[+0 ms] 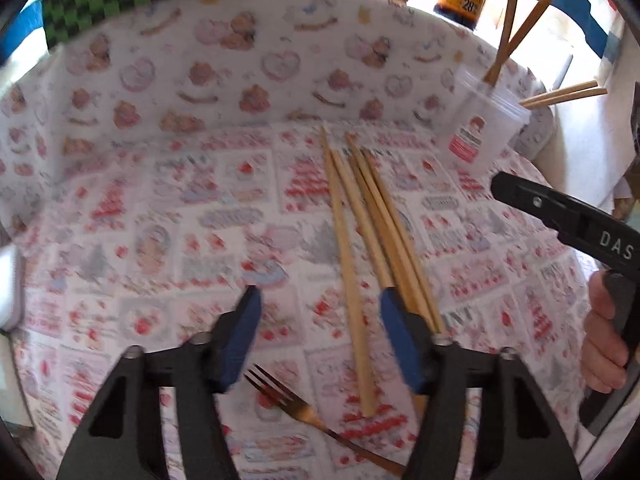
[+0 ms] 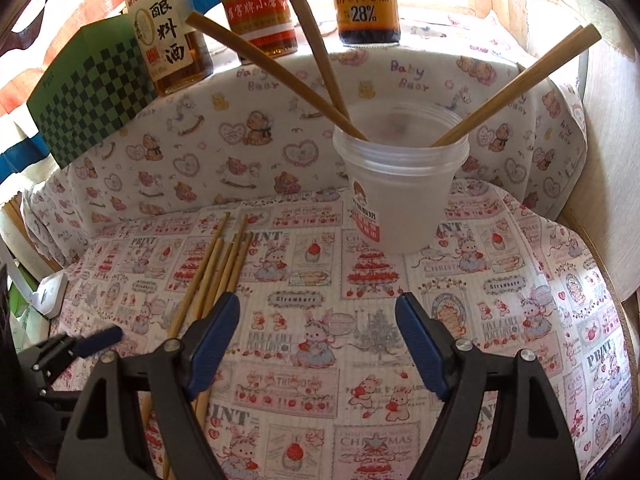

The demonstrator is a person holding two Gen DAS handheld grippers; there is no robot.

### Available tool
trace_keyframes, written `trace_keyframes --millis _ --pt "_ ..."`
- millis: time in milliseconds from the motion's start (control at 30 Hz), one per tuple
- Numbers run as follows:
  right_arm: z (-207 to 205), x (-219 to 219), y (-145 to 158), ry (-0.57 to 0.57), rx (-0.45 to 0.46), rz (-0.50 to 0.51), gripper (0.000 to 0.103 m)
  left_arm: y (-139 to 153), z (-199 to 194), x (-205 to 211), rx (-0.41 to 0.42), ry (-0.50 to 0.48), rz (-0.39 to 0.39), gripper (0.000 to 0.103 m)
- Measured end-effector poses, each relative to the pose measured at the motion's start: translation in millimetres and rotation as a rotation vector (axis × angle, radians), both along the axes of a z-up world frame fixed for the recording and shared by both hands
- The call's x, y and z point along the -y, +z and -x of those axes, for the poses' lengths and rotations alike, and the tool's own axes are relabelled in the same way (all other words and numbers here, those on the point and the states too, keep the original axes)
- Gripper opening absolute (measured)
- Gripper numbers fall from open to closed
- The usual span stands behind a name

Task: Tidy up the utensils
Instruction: 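Grasp a wooden chopstick with the left tool while the right tool aligns with another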

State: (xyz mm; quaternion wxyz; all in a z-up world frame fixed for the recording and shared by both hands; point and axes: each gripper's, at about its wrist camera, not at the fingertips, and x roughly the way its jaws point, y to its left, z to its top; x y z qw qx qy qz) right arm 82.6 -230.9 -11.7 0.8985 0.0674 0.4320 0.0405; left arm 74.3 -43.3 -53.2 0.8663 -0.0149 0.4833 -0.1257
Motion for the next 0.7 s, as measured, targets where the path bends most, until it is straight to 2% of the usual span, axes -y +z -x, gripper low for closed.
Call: trace_keyframes --millis 33,133,267,467,533,633,700 --pt "-0.3 -0.2 -0.4 0.0 -0.001 0.001 0.078 -1.2 -0.2 0.8 -0.015 -0.012 0.015 0.037" --pt "-0.5 -1.4 0.4 0.007 0.0 0.005 0.078 -1.9 2.8 6.8 -0.026 -0.048 0.025 0.024" --pt "3.0 -5.7 1.6 0.033 -0.009 -0.005 0.078 -2.7 7.7 19.6 -0.026 -0.09 -0.001 0.021" --pt "7.7 -16.8 2.5 0.071 0.0 0.023 0.078 -4.8 8.2 27.2 -0.008 -0.079 -0.055 0.012" --pt "7.2 -16.9 0.7 0.072 -0.007 0.024 0.078 -5.6 7.5 25.4 -0.006 -0.063 -0.061 0.007" --pt "6.8 -16.3 -0.7 0.065 -0.01 0.025 0.078 -5.6 6.8 19.2 -0.011 -0.043 -0.027 0.006" --pt "7.3 -17.3 -0.7 0.069 -0.01 0.026 0.078 1.1 10.7 13.5 0.032 -0.023 -0.033 0.006"
